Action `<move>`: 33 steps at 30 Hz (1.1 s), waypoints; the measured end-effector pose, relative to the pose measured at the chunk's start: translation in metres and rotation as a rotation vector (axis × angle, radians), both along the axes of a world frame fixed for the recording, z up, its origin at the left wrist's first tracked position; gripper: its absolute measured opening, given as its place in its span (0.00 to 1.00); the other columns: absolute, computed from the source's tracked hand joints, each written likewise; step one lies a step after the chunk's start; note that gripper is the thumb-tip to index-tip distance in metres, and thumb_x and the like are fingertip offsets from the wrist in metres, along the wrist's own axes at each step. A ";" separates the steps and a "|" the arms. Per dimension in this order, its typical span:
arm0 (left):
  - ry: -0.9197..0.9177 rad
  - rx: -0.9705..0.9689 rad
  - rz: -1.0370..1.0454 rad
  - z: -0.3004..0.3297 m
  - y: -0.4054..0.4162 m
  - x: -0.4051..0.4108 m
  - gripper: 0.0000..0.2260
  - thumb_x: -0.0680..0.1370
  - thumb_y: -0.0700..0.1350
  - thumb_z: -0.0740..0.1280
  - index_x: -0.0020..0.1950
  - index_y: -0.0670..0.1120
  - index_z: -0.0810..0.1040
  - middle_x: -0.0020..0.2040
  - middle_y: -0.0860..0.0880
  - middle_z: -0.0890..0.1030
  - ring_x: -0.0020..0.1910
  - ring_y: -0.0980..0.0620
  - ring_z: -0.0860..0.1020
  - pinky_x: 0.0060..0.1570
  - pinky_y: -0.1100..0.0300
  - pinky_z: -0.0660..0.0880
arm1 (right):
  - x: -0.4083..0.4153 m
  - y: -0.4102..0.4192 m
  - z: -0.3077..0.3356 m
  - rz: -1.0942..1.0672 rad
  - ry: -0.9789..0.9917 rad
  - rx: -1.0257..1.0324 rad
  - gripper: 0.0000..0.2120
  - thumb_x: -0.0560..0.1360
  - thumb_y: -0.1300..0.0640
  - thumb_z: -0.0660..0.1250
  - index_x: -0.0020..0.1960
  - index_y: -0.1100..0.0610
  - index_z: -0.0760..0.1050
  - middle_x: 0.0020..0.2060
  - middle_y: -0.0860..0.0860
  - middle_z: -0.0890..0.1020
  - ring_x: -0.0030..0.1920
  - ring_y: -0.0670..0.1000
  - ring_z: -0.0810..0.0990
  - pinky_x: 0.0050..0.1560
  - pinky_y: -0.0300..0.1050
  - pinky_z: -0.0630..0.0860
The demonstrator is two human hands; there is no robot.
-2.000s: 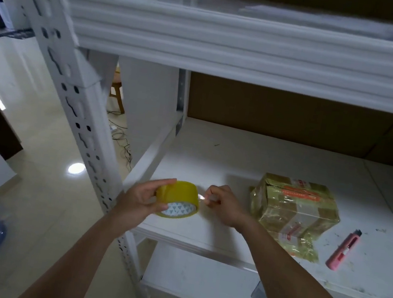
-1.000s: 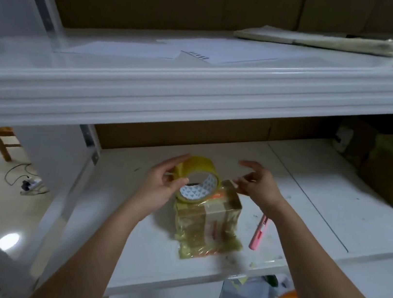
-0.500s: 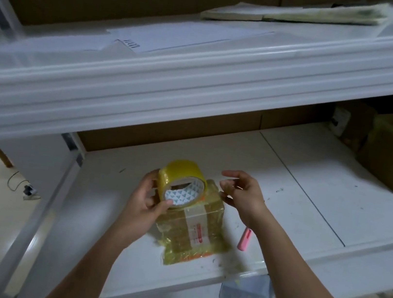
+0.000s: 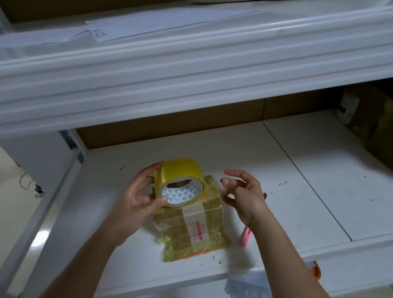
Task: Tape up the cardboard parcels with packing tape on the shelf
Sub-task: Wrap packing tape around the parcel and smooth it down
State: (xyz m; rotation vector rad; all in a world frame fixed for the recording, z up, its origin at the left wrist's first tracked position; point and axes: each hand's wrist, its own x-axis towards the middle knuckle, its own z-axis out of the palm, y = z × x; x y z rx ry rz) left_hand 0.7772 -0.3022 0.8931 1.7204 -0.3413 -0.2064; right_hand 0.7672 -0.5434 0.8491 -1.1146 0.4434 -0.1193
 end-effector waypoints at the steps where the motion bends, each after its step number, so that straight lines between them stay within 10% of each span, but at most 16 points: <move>1: 0.003 0.001 -0.005 0.001 -0.001 0.000 0.29 0.74 0.34 0.71 0.68 0.60 0.71 0.63 0.56 0.76 0.55 0.49 0.83 0.46 0.58 0.81 | 0.000 0.000 -0.003 0.007 0.011 -0.003 0.13 0.77 0.74 0.62 0.55 0.59 0.77 0.40 0.57 0.80 0.38 0.50 0.76 0.39 0.43 0.79; 11: -0.001 0.036 -0.008 0.000 -0.002 0.002 0.30 0.76 0.33 0.69 0.70 0.61 0.68 0.66 0.55 0.75 0.55 0.57 0.82 0.47 0.61 0.81 | -0.009 0.005 -0.042 0.182 0.140 -0.529 0.14 0.76 0.73 0.59 0.51 0.56 0.76 0.51 0.61 0.79 0.44 0.58 0.83 0.42 0.49 0.83; 15: -0.021 0.060 -0.015 0.001 -0.003 0.005 0.31 0.76 0.33 0.69 0.71 0.60 0.67 0.67 0.54 0.74 0.54 0.63 0.81 0.47 0.63 0.80 | -0.010 0.007 -0.034 0.041 -0.024 -0.709 0.18 0.78 0.71 0.59 0.58 0.52 0.77 0.58 0.54 0.75 0.53 0.50 0.78 0.49 0.32 0.76; 19: -0.033 0.083 -0.020 0.000 0.000 0.008 0.31 0.76 0.34 0.69 0.70 0.63 0.68 0.68 0.53 0.74 0.56 0.59 0.81 0.49 0.59 0.81 | -0.023 0.018 -0.018 0.036 -0.140 -0.501 0.16 0.83 0.51 0.58 0.70 0.47 0.72 0.67 0.43 0.74 0.66 0.43 0.71 0.68 0.39 0.68; 23: -0.042 0.098 -0.021 0.000 -0.002 0.010 0.32 0.76 0.34 0.69 0.73 0.61 0.65 0.68 0.54 0.73 0.53 0.67 0.80 0.48 0.63 0.80 | -0.039 0.029 -0.015 0.314 -0.129 -0.372 0.32 0.74 0.36 0.63 0.76 0.39 0.60 0.63 0.35 0.71 0.64 0.42 0.71 0.65 0.43 0.69; 30: -0.069 0.139 -0.027 0.003 -0.004 0.006 0.32 0.78 0.34 0.67 0.76 0.59 0.62 0.68 0.54 0.71 0.52 0.71 0.78 0.47 0.63 0.80 | -0.036 0.020 -0.010 0.454 -0.082 -0.578 0.52 0.66 0.51 0.79 0.79 0.42 0.49 0.55 0.34 0.75 0.57 0.40 0.77 0.64 0.44 0.74; 33: -0.067 0.116 -0.041 0.004 -0.004 0.004 0.33 0.77 0.34 0.67 0.76 0.56 0.62 0.67 0.54 0.72 0.51 0.70 0.79 0.46 0.64 0.80 | -0.036 0.022 -0.011 0.449 -0.106 -0.744 0.55 0.65 0.54 0.80 0.79 0.44 0.46 0.67 0.41 0.71 0.68 0.46 0.70 0.72 0.47 0.67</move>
